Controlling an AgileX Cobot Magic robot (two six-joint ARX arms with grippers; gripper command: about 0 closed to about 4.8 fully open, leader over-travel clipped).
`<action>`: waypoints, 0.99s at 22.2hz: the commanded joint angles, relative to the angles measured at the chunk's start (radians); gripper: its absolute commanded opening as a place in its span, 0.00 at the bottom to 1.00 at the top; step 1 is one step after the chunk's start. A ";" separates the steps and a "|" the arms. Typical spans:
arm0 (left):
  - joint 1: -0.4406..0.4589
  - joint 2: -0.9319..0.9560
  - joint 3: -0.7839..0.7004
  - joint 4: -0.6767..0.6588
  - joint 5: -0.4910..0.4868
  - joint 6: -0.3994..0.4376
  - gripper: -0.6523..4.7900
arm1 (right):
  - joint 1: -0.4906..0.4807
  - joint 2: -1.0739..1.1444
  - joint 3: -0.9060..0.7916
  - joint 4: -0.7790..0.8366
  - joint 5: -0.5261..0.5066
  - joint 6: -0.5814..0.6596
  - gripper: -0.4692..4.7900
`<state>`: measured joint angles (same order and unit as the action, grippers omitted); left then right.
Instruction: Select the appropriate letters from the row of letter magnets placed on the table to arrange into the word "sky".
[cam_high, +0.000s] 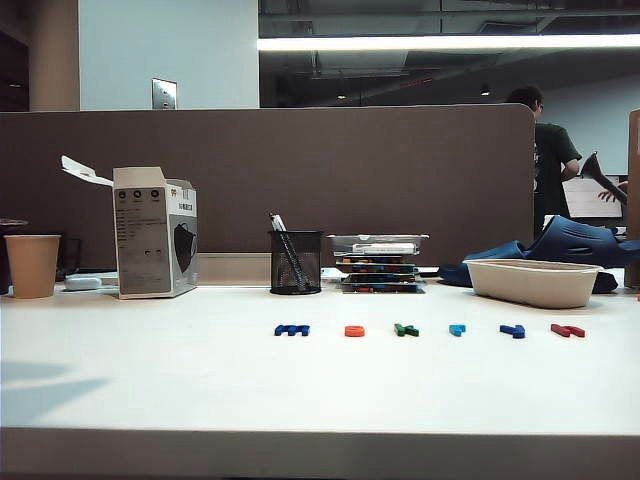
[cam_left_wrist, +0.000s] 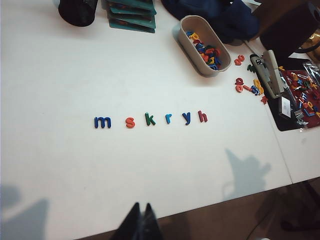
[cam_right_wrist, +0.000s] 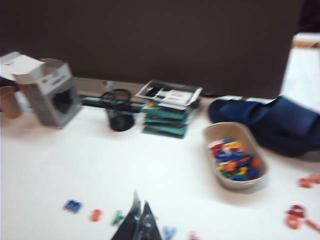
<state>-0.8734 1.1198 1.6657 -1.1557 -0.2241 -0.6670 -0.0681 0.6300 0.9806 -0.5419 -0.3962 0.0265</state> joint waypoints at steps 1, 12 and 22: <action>0.002 -0.003 0.002 0.010 -0.004 0.002 0.11 | 0.012 0.132 0.127 -0.055 -0.053 0.105 0.09; 0.002 -0.003 0.002 0.010 -0.004 0.004 0.11 | 0.421 0.655 0.309 -0.071 0.144 0.264 0.29; 0.002 -0.003 0.001 0.010 -0.003 0.004 0.11 | 0.599 1.172 0.460 -0.034 0.334 0.295 0.43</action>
<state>-0.8734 1.1183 1.6657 -1.1553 -0.2249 -0.6666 0.5251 1.7763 1.4189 -0.5816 -0.1074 0.3206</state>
